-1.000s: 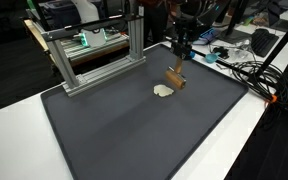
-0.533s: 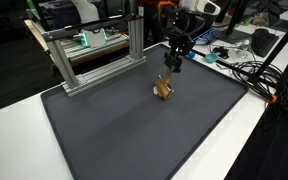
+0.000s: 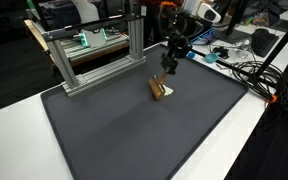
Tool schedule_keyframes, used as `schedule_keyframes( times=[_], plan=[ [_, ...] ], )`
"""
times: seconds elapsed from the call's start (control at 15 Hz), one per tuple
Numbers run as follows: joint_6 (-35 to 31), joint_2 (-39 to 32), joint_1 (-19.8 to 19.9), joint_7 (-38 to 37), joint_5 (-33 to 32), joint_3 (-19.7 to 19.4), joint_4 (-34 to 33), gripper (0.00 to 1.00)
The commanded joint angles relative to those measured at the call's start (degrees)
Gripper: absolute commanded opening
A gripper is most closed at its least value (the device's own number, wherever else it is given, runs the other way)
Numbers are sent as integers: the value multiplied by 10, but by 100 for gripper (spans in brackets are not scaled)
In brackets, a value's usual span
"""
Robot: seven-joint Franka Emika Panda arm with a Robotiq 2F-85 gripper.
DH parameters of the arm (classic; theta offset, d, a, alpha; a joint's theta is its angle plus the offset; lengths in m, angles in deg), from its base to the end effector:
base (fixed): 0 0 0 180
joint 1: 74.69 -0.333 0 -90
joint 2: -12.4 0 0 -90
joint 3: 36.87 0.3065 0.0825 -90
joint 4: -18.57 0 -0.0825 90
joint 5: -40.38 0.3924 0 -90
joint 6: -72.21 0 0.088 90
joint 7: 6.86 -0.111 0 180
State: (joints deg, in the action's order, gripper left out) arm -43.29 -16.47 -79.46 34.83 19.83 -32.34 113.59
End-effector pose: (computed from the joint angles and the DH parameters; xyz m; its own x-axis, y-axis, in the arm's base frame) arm 0.6605 0.0810 0.2920 0.4771 0.8294 -0.2907 0.8761 -0.4747 0.0836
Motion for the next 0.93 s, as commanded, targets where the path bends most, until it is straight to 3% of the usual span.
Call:
schedule_keyframes(
  times=[0.0, 0.4, 0.87],
  plan=[
    [31, 43, 20, -43, 24, -9, 19, 21],
    [-5, 209, 42, -156, 74, -8, 126, 21],
    [-20, 434, 15, -364, 102, -1, 291, 21]
  ],
)
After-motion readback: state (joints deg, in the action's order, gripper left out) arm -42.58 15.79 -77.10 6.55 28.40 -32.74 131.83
